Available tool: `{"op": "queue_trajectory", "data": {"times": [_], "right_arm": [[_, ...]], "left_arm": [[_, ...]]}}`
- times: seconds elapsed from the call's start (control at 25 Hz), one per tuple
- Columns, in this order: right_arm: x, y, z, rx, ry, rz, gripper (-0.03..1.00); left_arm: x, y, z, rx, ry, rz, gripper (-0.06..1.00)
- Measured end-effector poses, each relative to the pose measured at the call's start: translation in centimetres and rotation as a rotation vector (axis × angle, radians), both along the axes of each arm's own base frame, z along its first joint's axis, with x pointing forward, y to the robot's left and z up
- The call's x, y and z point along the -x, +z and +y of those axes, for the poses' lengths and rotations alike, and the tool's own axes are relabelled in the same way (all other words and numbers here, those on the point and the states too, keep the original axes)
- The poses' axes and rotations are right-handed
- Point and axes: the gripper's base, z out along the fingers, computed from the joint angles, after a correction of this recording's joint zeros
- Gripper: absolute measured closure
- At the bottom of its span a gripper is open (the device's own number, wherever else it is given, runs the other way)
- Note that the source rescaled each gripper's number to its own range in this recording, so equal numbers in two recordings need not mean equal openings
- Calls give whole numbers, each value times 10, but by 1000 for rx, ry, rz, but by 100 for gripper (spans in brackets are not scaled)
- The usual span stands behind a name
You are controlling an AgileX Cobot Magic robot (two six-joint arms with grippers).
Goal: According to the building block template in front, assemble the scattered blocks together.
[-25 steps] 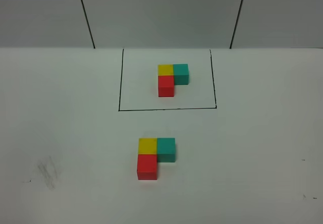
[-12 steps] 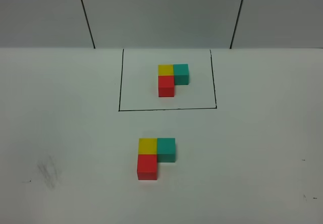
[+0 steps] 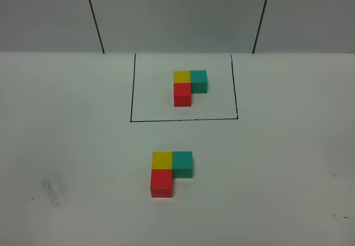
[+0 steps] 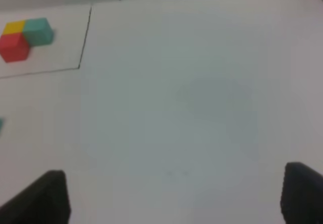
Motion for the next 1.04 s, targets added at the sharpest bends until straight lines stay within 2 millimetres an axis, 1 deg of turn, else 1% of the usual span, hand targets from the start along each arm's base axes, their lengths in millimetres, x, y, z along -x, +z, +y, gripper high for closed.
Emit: {"op": "queue_trajectory", "data": {"times": [0.08,0.28,1.04], "right_arm": [[-3,-8,0,-4,-1,38,17],[-8,-14,0,-8,3,31,17],[-9,-14,-2,14,-6,22,17]], "left_arm": [[0,0,0,0,0,0,59],[0,0,0,0,0,0,59],[0,0,0,0,0,-1,59]]}}
